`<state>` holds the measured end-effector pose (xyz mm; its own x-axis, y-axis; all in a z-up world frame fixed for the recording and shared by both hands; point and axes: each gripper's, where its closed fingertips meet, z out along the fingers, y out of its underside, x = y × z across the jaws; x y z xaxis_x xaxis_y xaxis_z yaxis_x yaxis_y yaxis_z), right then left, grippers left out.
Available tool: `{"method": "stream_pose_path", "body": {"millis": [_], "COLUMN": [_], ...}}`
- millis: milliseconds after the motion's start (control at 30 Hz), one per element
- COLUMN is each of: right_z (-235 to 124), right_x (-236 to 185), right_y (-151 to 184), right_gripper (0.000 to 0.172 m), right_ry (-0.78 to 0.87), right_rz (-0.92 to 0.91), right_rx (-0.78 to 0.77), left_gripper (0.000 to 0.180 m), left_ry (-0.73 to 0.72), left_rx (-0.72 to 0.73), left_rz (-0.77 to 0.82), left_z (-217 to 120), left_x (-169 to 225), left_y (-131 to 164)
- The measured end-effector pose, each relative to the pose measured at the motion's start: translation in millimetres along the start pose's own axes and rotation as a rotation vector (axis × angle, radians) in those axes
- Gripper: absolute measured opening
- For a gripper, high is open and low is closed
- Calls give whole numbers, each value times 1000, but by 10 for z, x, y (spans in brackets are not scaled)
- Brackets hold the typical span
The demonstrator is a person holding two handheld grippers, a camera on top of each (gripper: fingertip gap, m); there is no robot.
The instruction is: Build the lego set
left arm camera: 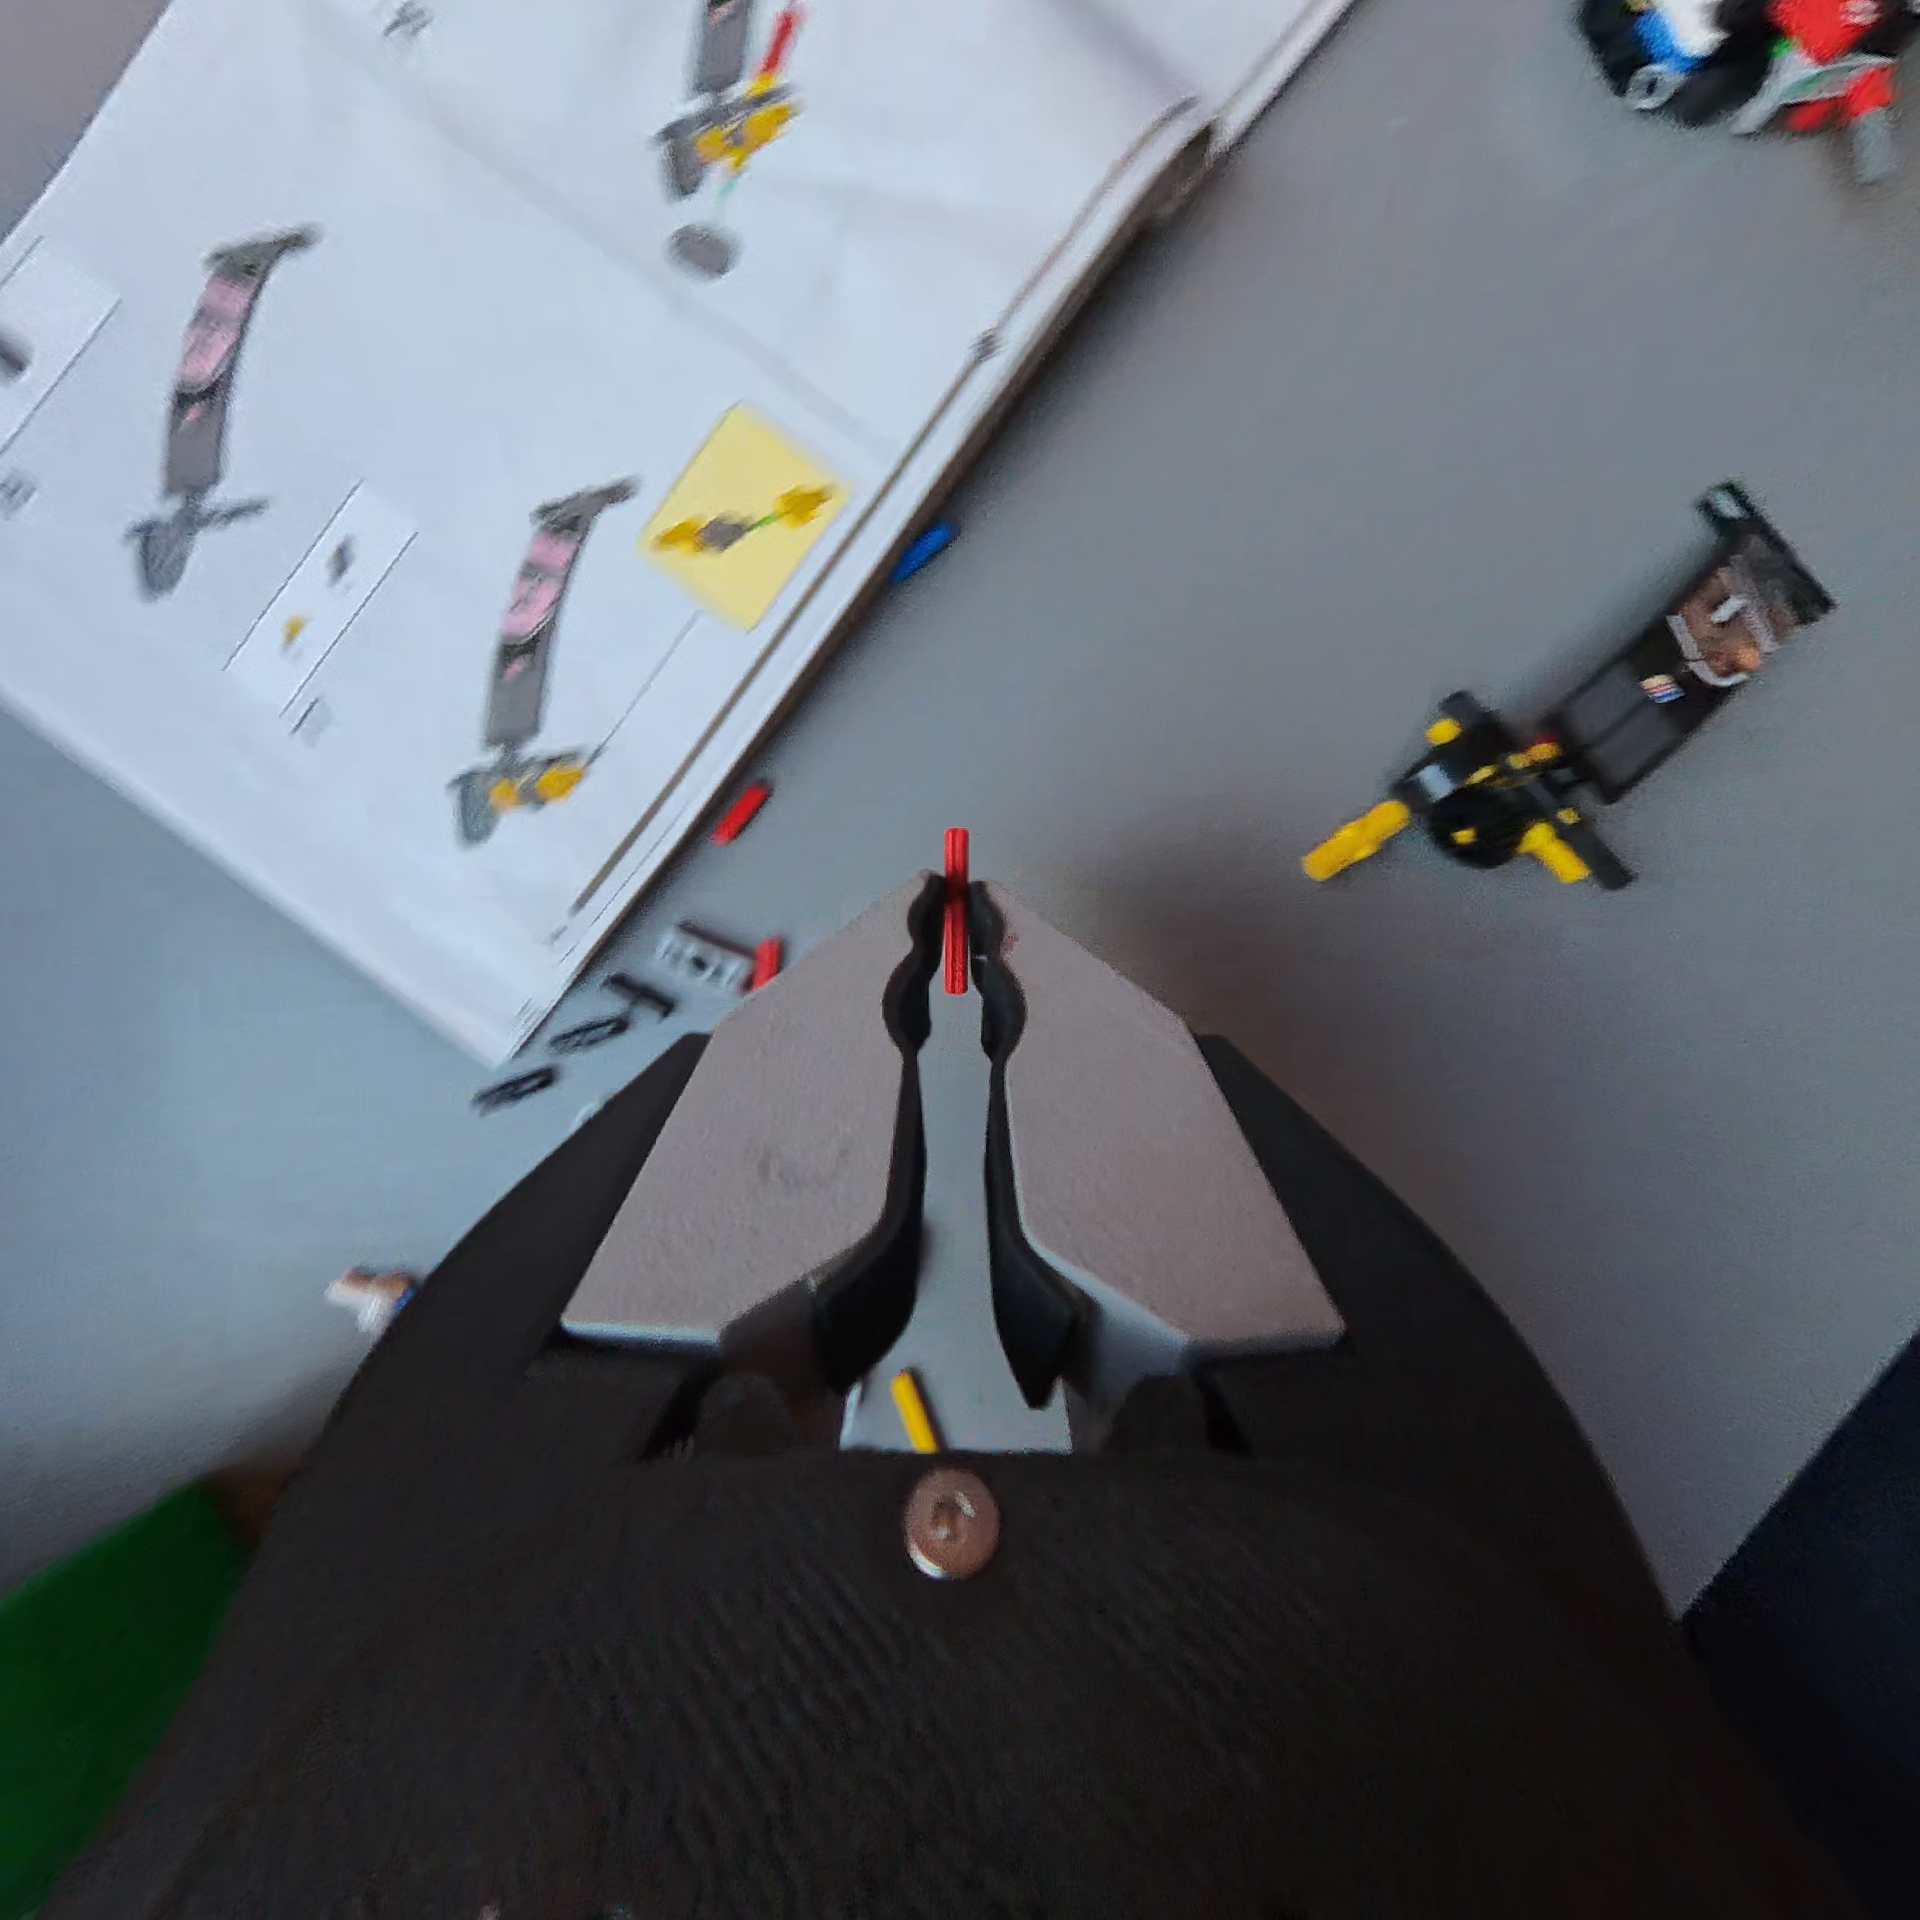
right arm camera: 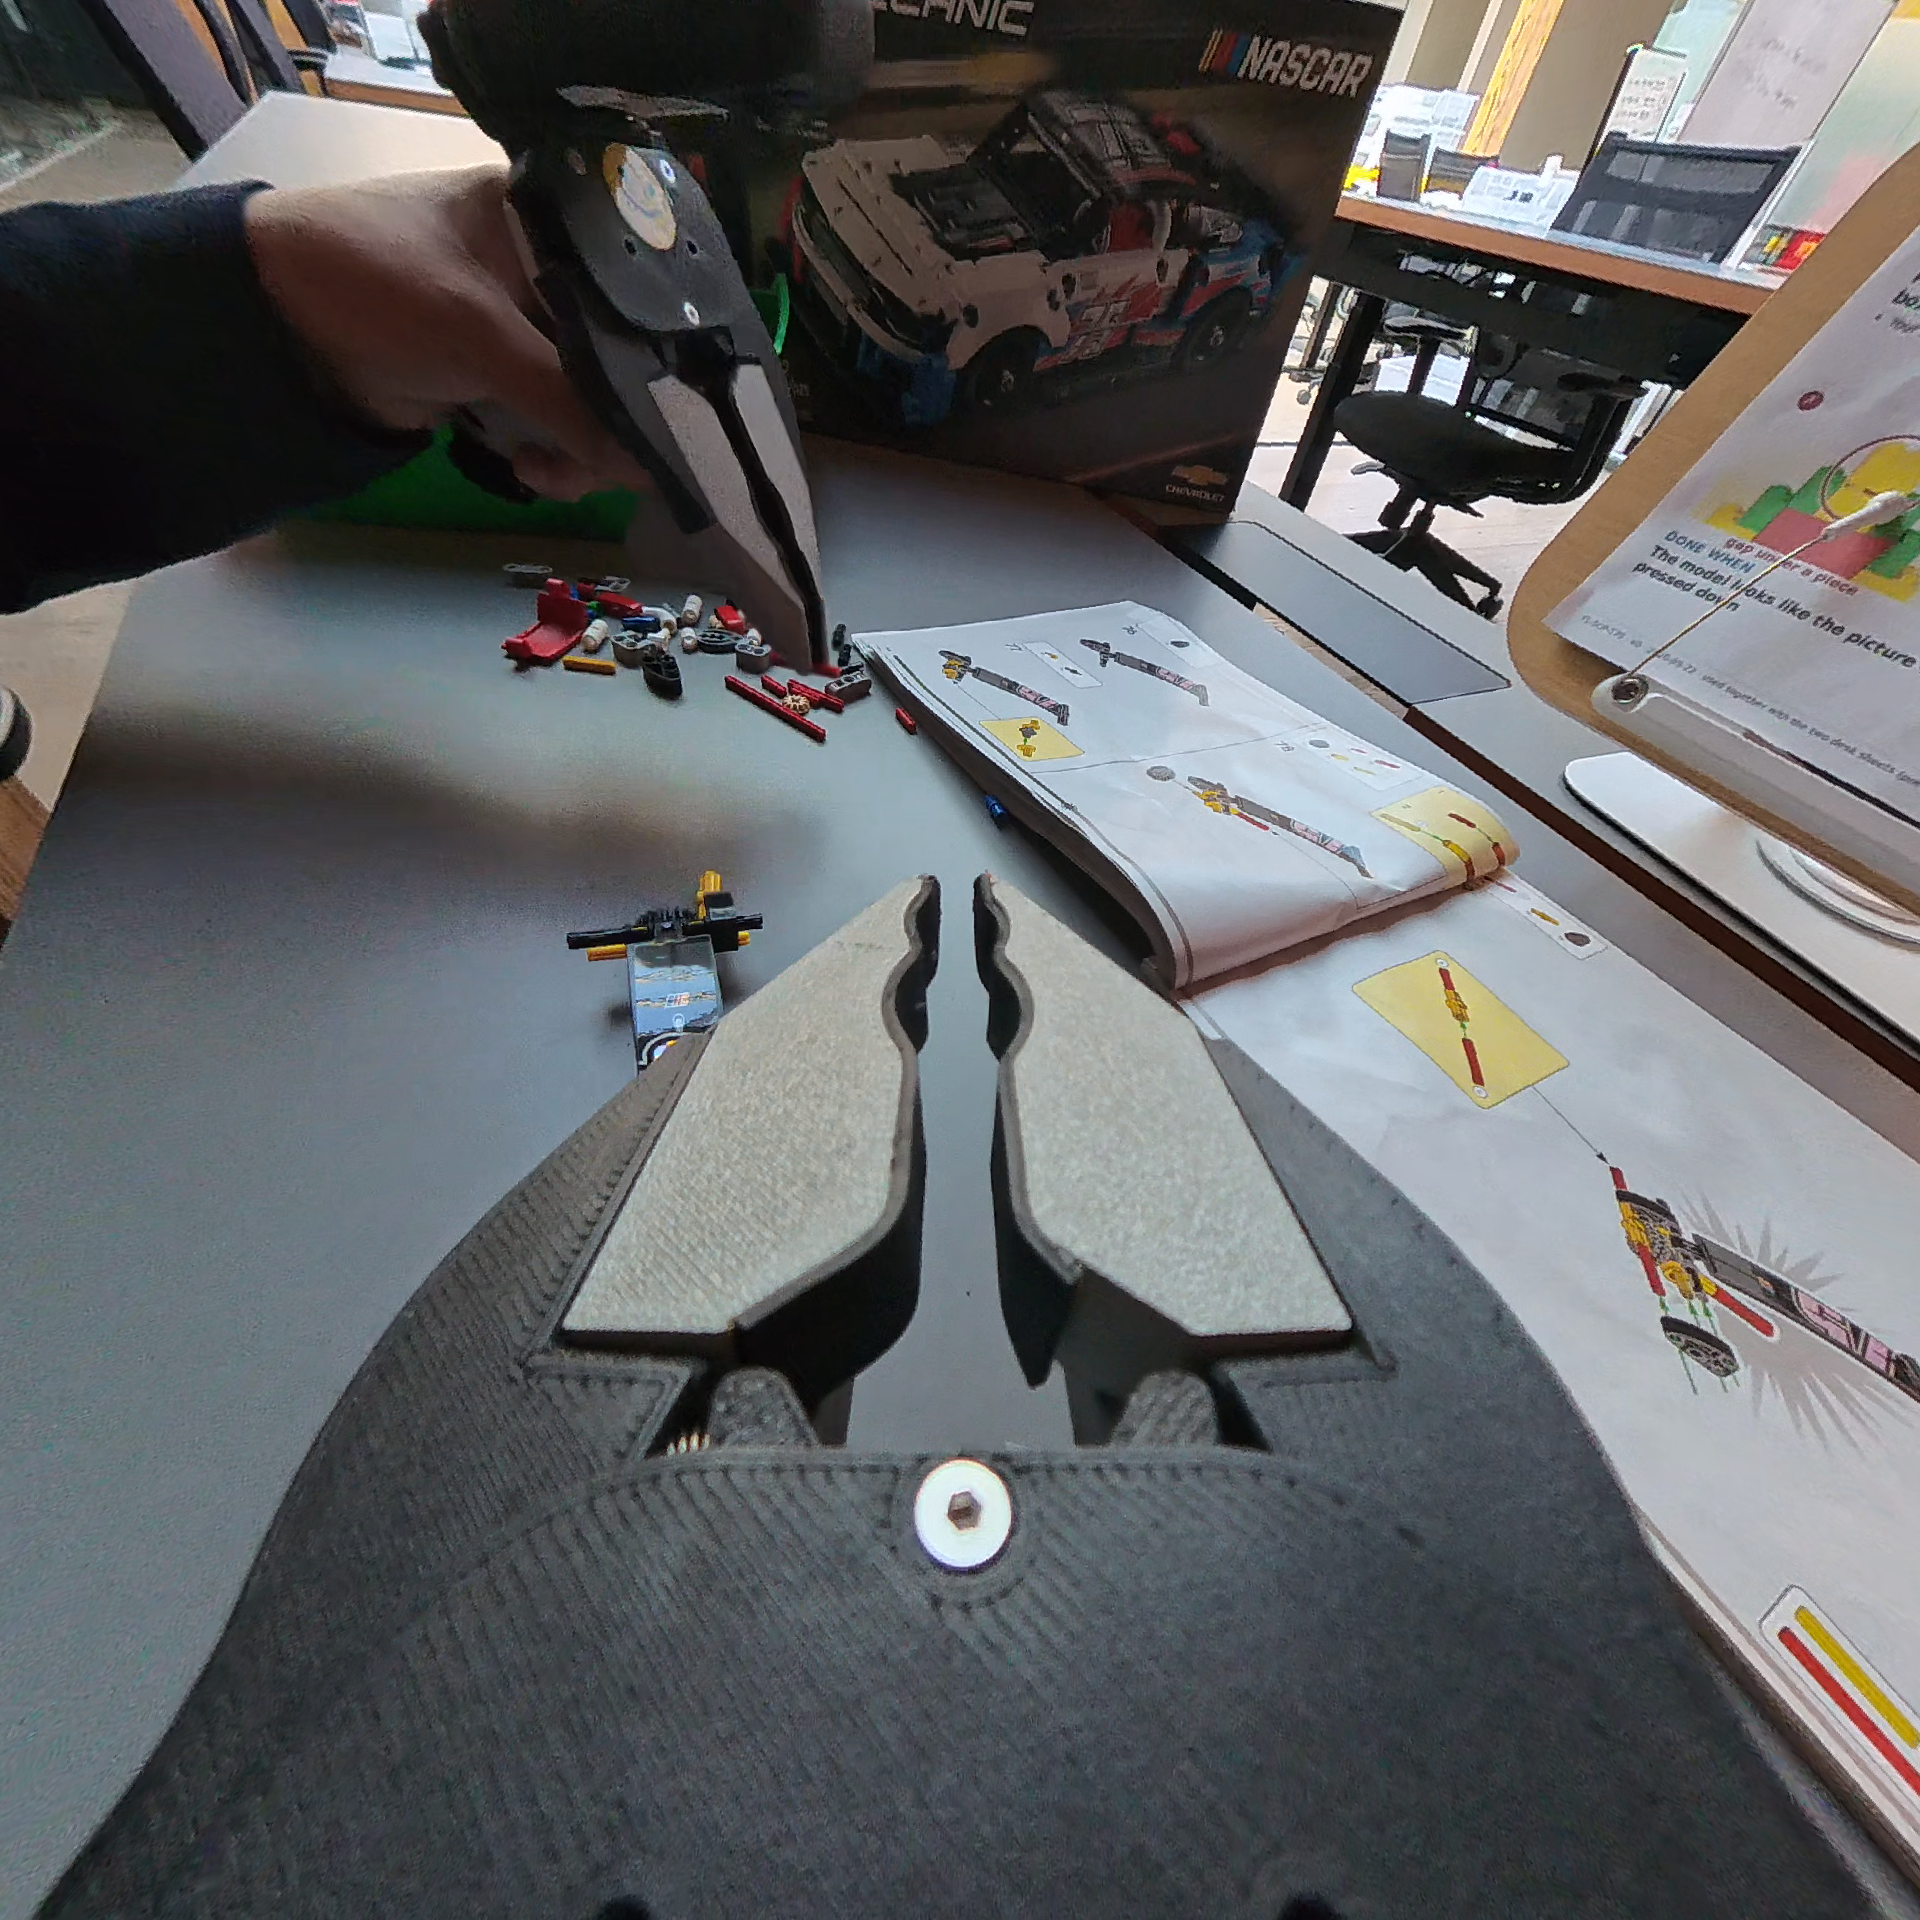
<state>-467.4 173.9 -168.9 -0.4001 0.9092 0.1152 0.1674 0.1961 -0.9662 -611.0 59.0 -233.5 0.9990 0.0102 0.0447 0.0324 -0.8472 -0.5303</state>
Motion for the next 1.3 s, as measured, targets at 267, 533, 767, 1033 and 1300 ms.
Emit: {"method": "stream_pose_path", "body": {"millis": [267,533,767,1033,1300], "right_z": [-18,-30,-34,-27,-20], "right_x": [-11,-40,-65,-78,-74], "right_y": [-20,-32,-46,-41,-30], "right_gripper": [3,3,3,3,3], "right_ry": [4,-5,-10,-15,-18], "right_rz": [-16,-32,-45,-46,-40], "right_rx": [4,4,2,-1,-4], "left_gripper": [1,14,3,4,1], "left_ry": [92,43,-127,-115,-99], "left_rx": [-27,-42,-95,-223,-264], "left_rz": [180,106,55,86,108], "left_z": [613,353,7,66,141], "left_x": [656,422,-338,-511,-517], "left_y": [-219,-178,38,392,482]}}
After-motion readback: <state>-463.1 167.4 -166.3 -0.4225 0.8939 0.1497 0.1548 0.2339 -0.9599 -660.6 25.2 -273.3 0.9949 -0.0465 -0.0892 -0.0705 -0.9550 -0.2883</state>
